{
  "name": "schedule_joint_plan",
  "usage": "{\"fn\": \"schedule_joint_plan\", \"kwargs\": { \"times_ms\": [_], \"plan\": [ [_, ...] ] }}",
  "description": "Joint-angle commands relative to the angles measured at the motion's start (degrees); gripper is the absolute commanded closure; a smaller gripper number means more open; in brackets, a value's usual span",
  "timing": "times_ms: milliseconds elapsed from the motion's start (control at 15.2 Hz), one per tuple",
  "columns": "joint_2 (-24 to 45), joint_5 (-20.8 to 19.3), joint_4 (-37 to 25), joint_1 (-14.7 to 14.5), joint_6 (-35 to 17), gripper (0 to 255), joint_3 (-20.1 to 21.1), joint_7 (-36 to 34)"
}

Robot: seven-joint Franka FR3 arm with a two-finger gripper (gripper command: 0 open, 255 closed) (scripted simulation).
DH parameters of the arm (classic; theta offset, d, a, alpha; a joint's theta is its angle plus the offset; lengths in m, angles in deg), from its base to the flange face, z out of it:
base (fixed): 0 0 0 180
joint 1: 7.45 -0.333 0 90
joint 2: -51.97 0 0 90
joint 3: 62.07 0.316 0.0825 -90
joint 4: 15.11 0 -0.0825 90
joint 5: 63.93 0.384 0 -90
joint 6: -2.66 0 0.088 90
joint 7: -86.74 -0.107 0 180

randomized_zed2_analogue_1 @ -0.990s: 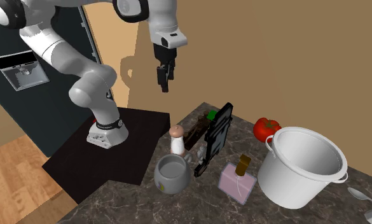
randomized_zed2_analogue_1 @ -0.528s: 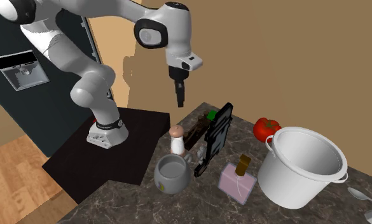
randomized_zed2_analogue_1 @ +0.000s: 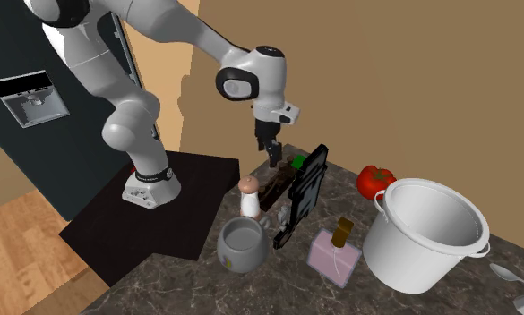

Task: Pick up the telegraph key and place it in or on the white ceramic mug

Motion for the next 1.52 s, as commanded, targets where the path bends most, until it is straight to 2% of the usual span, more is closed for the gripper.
{"fn": "schedule_joint_plan", "kwargs": {
  "times_ms": [0,396,924,1452],
  "plan": [
    [4.28,0.66,-0.36,-1.38,-3.90,0,-0.21,3.88],
    [16.48,3.59,-1.74,-4.75,-14.30,0,0.76,15.00],
    [22.53,5.43,-1.11,-4.82,-20.89,0,1.19,16.54],
    [22.52,5.42,-1.12,-4.81,-20.88,0,1.20,16.54]
  ]
}}
